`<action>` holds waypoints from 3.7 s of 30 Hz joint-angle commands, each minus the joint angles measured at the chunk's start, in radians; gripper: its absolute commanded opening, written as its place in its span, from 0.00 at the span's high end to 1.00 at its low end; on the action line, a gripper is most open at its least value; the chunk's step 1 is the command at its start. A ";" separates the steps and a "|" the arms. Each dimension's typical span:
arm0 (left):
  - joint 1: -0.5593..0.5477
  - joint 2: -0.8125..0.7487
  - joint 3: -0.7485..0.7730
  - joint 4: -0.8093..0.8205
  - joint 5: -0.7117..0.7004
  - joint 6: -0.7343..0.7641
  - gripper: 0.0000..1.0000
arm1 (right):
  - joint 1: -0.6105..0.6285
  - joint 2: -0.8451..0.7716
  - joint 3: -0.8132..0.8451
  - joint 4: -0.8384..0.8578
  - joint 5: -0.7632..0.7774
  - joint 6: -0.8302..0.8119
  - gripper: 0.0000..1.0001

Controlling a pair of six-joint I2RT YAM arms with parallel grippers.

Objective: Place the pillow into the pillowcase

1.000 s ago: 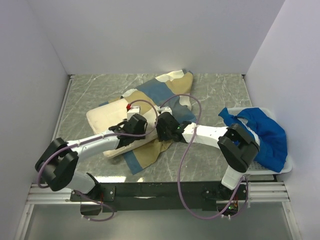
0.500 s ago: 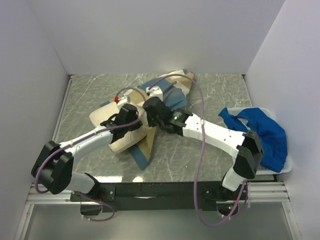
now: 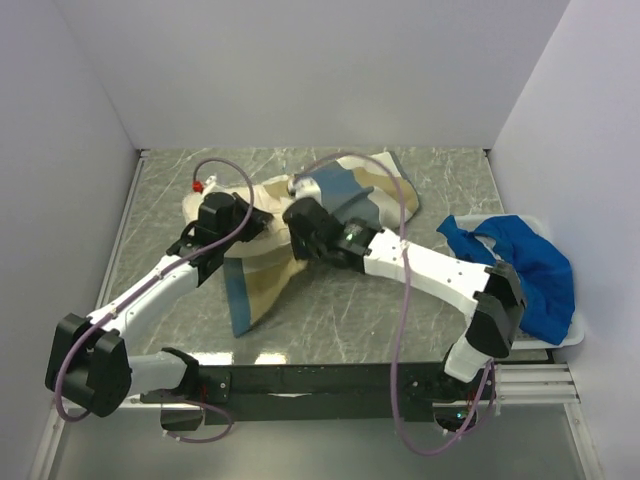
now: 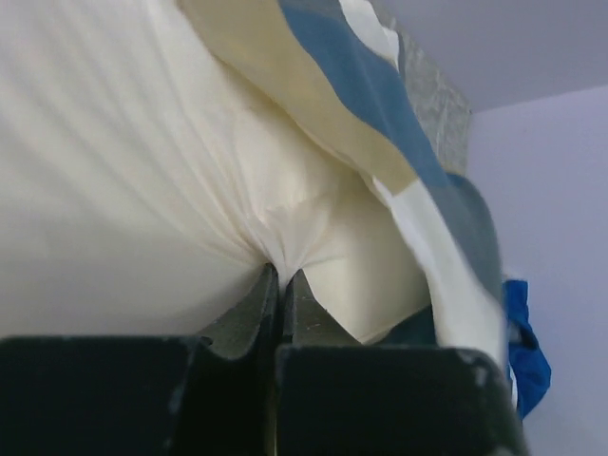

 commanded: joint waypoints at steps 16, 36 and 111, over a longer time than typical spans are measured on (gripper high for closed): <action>-0.108 -0.227 0.311 -0.158 -0.199 -0.084 0.99 | 0.076 -0.009 0.432 -0.043 -0.054 -0.060 1.00; -0.551 -0.175 0.387 -0.278 -0.500 -0.124 0.99 | 0.027 0.030 0.886 -0.240 -0.043 -0.158 1.00; -0.057 -0.131 -0.403 0.234 0.012 -0.124 0.99 | 0.218 -0.207 -0.142 0.100 -0.295 0.066 1.00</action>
